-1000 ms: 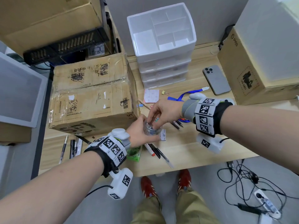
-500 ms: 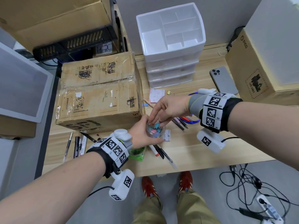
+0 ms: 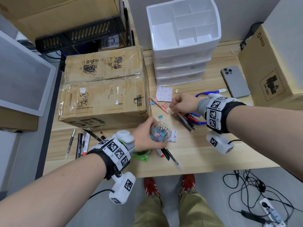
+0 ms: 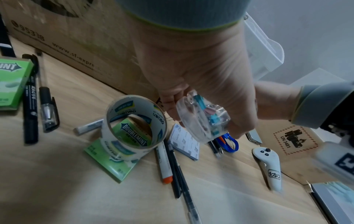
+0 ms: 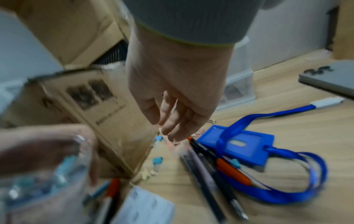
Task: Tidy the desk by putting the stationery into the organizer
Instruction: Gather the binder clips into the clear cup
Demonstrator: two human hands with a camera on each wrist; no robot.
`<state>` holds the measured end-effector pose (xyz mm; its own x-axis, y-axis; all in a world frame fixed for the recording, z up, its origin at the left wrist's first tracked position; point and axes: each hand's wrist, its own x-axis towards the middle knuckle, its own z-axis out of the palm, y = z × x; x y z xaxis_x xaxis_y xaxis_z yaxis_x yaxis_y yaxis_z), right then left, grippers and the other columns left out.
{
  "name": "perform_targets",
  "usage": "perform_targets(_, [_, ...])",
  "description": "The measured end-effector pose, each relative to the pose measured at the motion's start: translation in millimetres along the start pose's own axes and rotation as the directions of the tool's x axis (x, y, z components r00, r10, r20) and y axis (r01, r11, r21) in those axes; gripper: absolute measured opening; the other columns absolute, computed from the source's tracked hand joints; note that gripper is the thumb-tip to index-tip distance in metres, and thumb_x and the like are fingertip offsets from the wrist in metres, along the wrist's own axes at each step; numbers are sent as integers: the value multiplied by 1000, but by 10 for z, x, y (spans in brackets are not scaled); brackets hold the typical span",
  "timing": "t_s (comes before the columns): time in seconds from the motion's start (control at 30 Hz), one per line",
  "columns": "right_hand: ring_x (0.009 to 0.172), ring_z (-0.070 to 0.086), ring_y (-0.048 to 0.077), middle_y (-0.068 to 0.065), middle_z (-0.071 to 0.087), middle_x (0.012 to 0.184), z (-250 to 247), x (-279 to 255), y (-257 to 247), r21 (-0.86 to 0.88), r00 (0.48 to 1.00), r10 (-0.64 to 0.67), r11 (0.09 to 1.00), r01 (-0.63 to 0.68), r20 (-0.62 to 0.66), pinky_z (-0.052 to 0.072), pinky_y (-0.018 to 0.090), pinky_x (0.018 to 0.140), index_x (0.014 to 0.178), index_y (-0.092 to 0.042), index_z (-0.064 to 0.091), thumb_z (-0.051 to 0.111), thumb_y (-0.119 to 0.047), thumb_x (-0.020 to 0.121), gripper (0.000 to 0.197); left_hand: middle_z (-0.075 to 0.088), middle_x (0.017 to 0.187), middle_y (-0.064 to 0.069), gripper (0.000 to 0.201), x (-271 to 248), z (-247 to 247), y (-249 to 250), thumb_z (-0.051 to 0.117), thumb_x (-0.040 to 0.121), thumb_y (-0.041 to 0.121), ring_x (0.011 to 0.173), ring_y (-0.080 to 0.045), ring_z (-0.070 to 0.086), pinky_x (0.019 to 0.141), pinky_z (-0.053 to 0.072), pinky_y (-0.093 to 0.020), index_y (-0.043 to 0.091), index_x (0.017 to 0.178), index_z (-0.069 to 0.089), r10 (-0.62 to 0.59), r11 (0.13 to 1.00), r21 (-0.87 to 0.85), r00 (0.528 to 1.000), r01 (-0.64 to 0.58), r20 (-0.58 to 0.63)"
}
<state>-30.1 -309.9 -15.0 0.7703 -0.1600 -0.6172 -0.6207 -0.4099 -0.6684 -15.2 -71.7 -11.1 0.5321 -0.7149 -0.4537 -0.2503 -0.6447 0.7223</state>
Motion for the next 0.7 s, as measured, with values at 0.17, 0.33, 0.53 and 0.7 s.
perform_targets(0.17, [91, 65, 16, -2, 70, 101, 297, 140, 143, -332, 994, -91, 937, 105, 58, 53, 26, 84, 101, -20, 70, 55, -2, 82, 30, 68, 97, 6, 63, -84, -2, -75, 92, 60, 35, 88, -13, 69, 77, 59, -38, 21, 103, 47, 22, 996, -80, 1000, -23, -8])
perform_targets(0.33, [96, 60, 21, 2, 62, 105, 656, 236, 127, -533, 979, -191, 822, 198, 70, 53, 33, 84, 118, -16, 65, 62, -14, 81, 38, 66, 94, 5, 62, -135, -4, -181, 92, 59, 31, 82, -12, 67, 73, 59, -38, 21, 101, 47, 32, 992, -121, 998, -39, -57])
perform_targets(0.53, [93, 58, 30, 11, 45, 117, 891, 385, 115, -627, 982, -184, 761, 167, 38, 53, 43, 88, 112, -13, 59, 75, -27, 75, 43, 68, 95, 4, 64, -223, -74, -286, 92, 62, 31, 85, -17, 69, 72, 59, -36, 19, 105, 47, 20, 993, -115, 996, -30, -84])
perform_targets(0.7, [95, 60, 27, 8, 46, 120, 885, 409, 138, -643, 974, -210, 735, 215, 86, 56, 43, 83, 119, -18, 61, 73, -18, 81, 40, 68, 93, 7, 64, -237, -100, -315, 92, 61, 32, 80, -11, 68, 71, 58, -31, 20, 105, 47, 13, 993, -114, 996, -22, -84])
